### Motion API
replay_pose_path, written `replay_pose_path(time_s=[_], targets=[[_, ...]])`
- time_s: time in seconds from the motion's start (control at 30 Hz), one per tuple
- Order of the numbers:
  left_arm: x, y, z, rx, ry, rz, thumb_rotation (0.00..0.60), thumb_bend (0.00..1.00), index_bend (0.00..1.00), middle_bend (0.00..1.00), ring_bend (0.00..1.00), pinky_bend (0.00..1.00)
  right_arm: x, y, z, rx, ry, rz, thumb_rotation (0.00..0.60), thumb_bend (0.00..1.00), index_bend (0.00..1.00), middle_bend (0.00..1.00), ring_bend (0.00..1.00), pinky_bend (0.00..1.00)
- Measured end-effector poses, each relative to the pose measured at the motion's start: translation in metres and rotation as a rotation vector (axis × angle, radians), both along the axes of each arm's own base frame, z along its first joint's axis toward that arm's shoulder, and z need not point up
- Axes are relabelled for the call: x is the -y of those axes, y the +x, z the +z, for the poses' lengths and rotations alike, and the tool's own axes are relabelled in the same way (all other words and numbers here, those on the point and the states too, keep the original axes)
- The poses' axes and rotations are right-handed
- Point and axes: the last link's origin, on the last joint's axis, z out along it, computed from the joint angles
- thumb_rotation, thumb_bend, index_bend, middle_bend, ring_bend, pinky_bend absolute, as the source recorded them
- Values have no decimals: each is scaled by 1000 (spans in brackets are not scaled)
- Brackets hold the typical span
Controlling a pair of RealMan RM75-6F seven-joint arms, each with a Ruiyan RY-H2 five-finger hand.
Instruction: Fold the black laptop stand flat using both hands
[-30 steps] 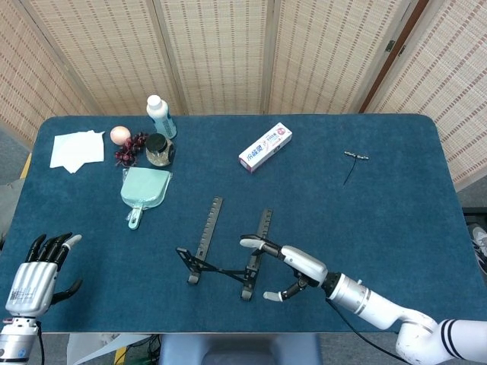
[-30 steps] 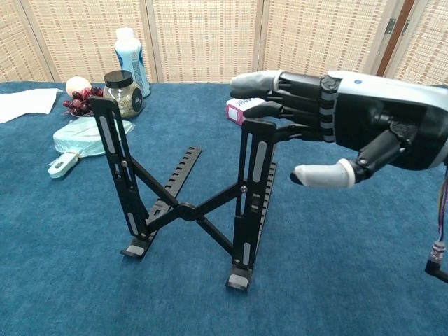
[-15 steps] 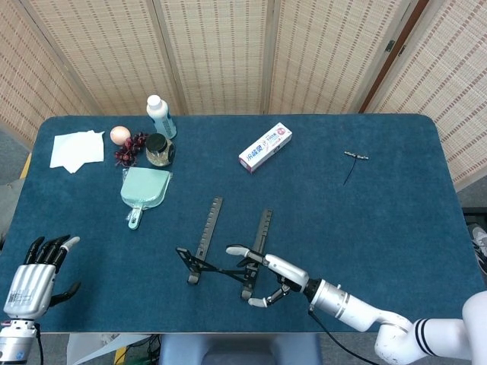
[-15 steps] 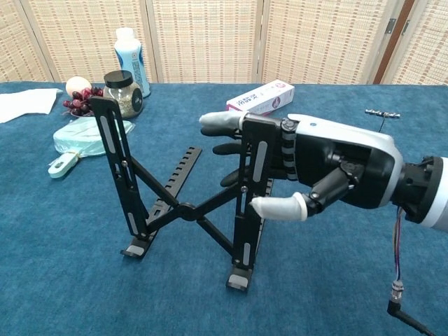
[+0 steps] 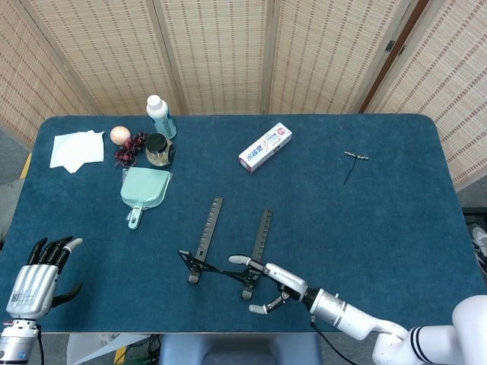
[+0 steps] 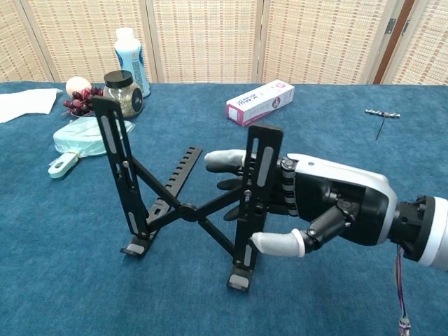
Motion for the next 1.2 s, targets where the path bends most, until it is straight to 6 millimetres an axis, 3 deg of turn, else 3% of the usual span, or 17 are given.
replay_pose_path(time_s=[0.63,1.2], targets=[[-1,0,-2,3,-17,1,600,199,155,149,144,76,-8,-9,-5,124,38,-198,600,197,0,32,0,159],[1,0,-3,0,-27,7,600,199,155,149,145,76,-27,-4,-20,280,241,-389,600,197,0,19,0,138]])
